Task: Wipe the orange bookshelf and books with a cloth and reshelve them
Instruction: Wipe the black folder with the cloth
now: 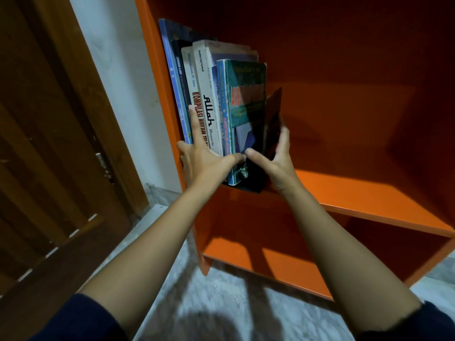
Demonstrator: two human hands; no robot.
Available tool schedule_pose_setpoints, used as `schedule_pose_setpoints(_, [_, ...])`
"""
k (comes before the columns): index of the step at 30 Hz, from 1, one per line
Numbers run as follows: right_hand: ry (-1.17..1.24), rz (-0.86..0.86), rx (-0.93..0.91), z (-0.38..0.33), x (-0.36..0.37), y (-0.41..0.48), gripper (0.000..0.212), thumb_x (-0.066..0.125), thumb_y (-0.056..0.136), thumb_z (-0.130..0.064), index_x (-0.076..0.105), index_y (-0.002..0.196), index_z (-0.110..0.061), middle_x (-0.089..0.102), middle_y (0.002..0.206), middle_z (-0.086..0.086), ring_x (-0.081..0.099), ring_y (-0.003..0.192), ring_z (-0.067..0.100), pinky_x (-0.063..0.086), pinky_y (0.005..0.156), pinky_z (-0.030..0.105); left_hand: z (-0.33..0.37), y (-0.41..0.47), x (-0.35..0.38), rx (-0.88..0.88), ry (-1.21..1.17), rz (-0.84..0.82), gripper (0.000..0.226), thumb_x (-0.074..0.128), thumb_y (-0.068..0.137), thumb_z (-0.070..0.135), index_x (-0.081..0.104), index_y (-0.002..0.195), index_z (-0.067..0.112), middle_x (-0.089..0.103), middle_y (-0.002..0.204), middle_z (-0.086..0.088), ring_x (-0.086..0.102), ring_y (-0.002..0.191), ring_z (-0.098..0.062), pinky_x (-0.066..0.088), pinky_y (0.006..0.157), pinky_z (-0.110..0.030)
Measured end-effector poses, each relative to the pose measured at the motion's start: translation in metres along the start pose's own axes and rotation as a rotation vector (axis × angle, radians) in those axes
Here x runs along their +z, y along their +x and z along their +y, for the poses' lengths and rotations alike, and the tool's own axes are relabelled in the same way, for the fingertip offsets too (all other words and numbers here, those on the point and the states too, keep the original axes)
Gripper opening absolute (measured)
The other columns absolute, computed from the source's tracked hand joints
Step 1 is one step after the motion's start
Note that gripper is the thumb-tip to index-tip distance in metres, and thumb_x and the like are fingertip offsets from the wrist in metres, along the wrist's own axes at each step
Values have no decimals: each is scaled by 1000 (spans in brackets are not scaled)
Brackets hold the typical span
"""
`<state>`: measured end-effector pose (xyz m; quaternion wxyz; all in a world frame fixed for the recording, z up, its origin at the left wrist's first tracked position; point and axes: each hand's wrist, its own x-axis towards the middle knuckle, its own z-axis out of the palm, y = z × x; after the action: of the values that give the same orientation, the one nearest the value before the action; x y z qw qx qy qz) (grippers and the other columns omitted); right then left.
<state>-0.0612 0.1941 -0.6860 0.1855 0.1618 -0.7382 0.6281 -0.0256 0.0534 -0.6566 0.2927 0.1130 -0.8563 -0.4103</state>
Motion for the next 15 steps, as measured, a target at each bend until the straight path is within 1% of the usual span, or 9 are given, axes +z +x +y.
schedule_pose_setpoints(2, [29, -26, 18, -1, 1, 2, 126, 64, 50, -83, 13, 148, -23, 26, 150, 6, 23, 141, 22, 23, 115, 47, -4, -3, -2, 27, -2, 2, 135, 85, 47, 53, -13, 141, 53, 33, 113, -8, 46, 94, -27, 42, 81, -34])
schedule_pose_setpoints(3, [38, -41, 25, -2, 1, 3, 133, 58, 45, -91, 9, 149, -24, 21, 152, 5, 19, 142, 22, 21, 116, 47, -6, -4, -3, 41, -5, -4, 136, 86, 48, 53, -13, 141, 51, 30, 110, -5, 42, 90, -22, 39, 79, -31])
schedule_pose_setpoints(4, [44, -56, 26, -2, 1, 2, 139, 51, 40, -96, 5, 149, -23, 17, 152, 4, 15, 144, 21, 19, 117, 46, -8, -5, -3, 53, -7, -7, 136, 86, 49, 52, -13, 142, 51, 27, 108, -3, 40, 90, -21, 38, 78, -31])
schedule_pose_setpoints(6, [51, -62, 33, 0, 6, 3, 141, 43, 39, -99, 3, 150, -22, 12, 154, 4, 10, 145, 20, 16, 118, 46, -12, -6, -3, 84, -8, -2, 135, 85, 51, 54, -15, 142, 50, 23, 107, -1, 46, 97, -28, 42, 81, -34])
schedule_pose_setpoints(8, [87, -27, 64, 6, 12, 6, 126, 40, 49, -98, 11, 149, -28, 16, 155, 6, 11, 145, 26, 15, 117, 52, -16, -8, -2, 116, -7, -6, 131, 81, 55, 59, -16, 142, 48, 24, 111, -3, 47, 106, -34, 43, 84, -36])
schedule_pose_setpoints(10, [175, 4, 122, 15, 16, 12, 104, 40, 61, -94, 22, 144, -33, 28, 150, 8, 17, 143, 37, 18, 112, 62, -21, -10, -1, 155, 0, -6, 122, 73, 62, 65, -15, 144, 45, 25, 123, -9, 42, 117, -37, 42, 92, -40])
schedule_pose_setpoints(11, [198, 36, 149, 17, 18, 13, 96, 39, 65, -92, 26, 142, -36, 32, 148, 9, 22, 141, 36, 20, 111, 62, -22, -10, -1, 179, 3, 7, 117, 67, 64, 70, -14, 144, 44, 21, 133, -12, 36, 125, -38, 41, 98, -45])
schedule_pose_setpoints(13, [213, 121, 180, 10, 23, 11, 94, 38, 66, -89, 31, 141, -34, 37, 147, 5, 31, 138, 25, 26, 112, 54, -26, -10, 1, 251, 12, 53, 106, 57, 69, 74, -10, 145, 43, 5, 148, -14, 17, 139, -37, 36, 106, -54])
schedule_pose_setpoints(15, [239, 183, 193, 4, 27, 13, 92, 39, 69, -86, 36, 140, -28, 42, 143, 4, 38, 134, 21, 30, 111, 50, -31, -7, 3, 366, 44, 127, 95, 50, 76, 73, 0, 149, 36, -6, 153, -17, 2, 145, -32, 30, 110, -55])
